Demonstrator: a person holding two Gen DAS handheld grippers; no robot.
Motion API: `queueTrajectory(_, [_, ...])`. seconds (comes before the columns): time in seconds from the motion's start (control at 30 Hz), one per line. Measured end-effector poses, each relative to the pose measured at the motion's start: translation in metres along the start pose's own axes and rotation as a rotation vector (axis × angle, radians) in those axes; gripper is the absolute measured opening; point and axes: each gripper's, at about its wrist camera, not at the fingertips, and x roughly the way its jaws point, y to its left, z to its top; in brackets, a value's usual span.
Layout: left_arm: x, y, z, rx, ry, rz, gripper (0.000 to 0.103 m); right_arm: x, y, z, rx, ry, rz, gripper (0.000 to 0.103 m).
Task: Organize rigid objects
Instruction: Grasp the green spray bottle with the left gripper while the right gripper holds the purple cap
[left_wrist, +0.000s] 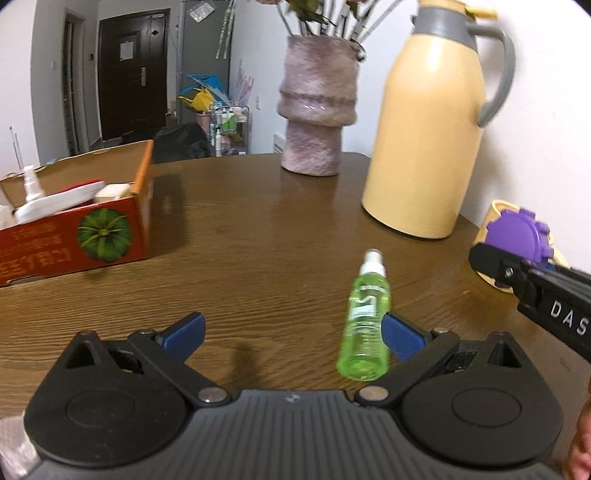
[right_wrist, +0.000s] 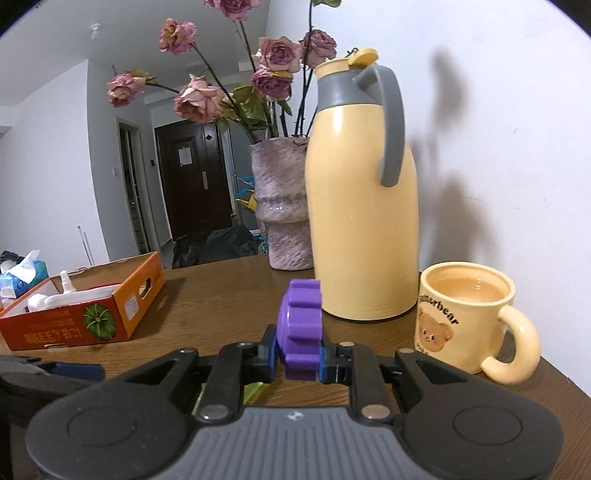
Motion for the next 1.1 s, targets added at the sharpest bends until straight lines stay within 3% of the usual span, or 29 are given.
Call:
queueTrajectory(0.2, [0.019,-0.022,0.001,0.028,0.02,0.011,0.103,0.007,-0.015,0.0,-0.021,0.012,0.014,0.019])
queueTrajectory(0.3, [0.027,-0.029,0.004,0.035,0.02,0.022,0.098,0.012,-0.02,0.0,-0.029,0.024,0.022,0.019])
queueTrajectory(0.37, [0.033,-0.034,0.005,0.041,0.027,0.021,0.089,0.015,-0.022,-0.001,-0.033,0.03,0.022,0.019])
queueTrajectory(0.43, [0.039,-0.038,0.005,0.048,0.049,0.011,0.065,0.017,-0.024,-0.001,-0.038,0.038,0.021,0.019])
queueTrajectory(0.5, [0.045,-0.04,0.004,0.045,0.069,-0.016,0.051,0.019,-0.025,-0.002,-0.04,0.044,0.022,0.019])
queueTrajectory(0.53, [0.044,-0.042,0.004,0.051,0.063,-0.012,0.037,0.019,-0.025,-0.002,-0.04,0.045,0.024,0.019])
queueTrajectory(0.6, [0.043,-0.041,0.004,0.047,0.065,-0.039,0.032,0.018,-0.023,-0.003,-0.044,0.043,0.028,0.019])
queueTrajectory(0.9, [0.038,-0.025,0.005,-0.006,0.068,-0.072,0.031,0.017,-0.019,-0.007,-0.052,0.027,0.024,0.019])
queueTrajectory(1.1, [0.024,-0.015,0.01,-0.02,0.016,-0.078,0.031,0.014,-0.014,-0.009,-0.056,-0.005,0.029,0.019])
